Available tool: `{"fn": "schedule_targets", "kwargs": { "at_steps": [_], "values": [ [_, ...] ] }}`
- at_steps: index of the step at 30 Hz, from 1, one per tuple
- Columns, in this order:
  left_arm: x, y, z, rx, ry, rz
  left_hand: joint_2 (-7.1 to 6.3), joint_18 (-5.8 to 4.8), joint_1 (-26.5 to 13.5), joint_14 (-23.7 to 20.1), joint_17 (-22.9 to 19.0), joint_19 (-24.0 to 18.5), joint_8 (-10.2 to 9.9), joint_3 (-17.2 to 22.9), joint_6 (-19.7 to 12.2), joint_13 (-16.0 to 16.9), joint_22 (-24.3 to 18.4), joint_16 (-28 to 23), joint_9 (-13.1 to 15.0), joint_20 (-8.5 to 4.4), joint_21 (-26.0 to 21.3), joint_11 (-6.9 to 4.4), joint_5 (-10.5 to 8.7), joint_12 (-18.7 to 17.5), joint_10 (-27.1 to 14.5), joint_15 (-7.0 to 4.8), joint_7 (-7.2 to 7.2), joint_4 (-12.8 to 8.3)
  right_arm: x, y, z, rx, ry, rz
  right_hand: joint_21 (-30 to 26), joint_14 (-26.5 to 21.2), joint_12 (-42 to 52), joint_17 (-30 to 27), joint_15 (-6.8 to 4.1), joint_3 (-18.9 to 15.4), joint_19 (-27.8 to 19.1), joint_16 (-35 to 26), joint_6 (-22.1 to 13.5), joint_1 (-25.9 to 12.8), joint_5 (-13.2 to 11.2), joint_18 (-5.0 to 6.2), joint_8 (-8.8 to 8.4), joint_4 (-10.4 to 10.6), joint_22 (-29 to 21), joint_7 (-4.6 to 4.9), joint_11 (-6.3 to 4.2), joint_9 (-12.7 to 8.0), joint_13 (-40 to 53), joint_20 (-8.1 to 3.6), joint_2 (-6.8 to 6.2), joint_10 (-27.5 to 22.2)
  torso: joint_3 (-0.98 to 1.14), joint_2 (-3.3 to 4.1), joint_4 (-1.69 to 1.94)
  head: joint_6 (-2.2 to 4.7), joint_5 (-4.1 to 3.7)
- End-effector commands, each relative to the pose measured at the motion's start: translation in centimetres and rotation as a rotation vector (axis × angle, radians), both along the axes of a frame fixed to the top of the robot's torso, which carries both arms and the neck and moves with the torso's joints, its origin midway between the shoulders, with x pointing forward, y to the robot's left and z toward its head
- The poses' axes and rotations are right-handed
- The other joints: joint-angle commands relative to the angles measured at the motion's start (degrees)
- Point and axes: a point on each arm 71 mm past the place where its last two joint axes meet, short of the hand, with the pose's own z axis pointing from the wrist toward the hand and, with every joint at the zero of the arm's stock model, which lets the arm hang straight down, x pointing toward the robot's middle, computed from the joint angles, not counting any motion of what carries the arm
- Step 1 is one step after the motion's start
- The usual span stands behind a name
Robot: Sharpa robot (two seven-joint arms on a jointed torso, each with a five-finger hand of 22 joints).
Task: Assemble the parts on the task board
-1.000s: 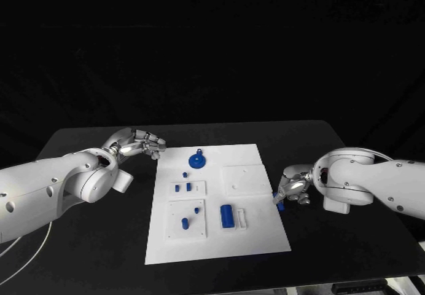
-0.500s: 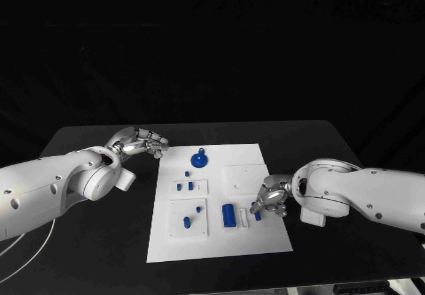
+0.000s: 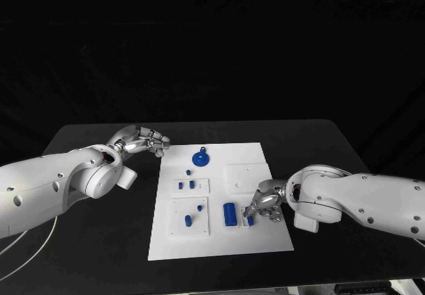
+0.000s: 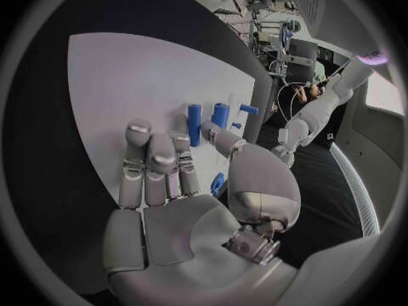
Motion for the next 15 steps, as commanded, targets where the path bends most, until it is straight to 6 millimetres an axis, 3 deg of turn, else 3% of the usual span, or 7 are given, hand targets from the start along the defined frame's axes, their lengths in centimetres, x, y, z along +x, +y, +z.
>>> {"fn": "schedule_targets", "kwargs": {
  "at_steps": [1,15],
  "values": [
    [-0.05,-0.27,0.05,-0.01,0.002,-0.015,0.21,0.68,-0.56,0.2,0.07,0.14,-0.07,0.06,-0.4,0.09,0.1,-0.22,-0.09,0.23,-0.22,0.08,-0.24,-0.24,-0.3,0.03,0.06,0.4,-0.01,0.4,-0.1,0.02,-0.004,0.0,0.35,-0.06,-0.33,-0.08,-0.28,-0.52,0.15,0.18,-0.17,-0.52,-0.31,0.79,-0.01,-0.04,-0.1,0.24,0.05,-0.04,0.1,-0.32,0.07,0.04,-0.02,0.0,-0.06,0.06,0.18],
    [-0.03,-0.2,0.04,-0.009,0.003,-0.014,0.23,0.68,-0.62,0.2,0.17,0.14,-0.07,0.04,-0.42,0.09,0.14,-0.3,-0.1,0.23,-0.26,0.09,-0.24,-0.26,-0.31,0.04,0.06,0.48,-0.06,0.84,-0.24,0.022,0.001,0.014,0.35,-0.07,-0.32,-0.08,-0.32,-0.81,0.14,0.19,-0.18,-0.5,-0.31,0.79,0.01,-0.07,-0.11,0.2,0.01,-0.03,0.14,-0.41,0.31,0.03,-0.09,-0.03,0.01,-0.08,0.56]
  ]
}}
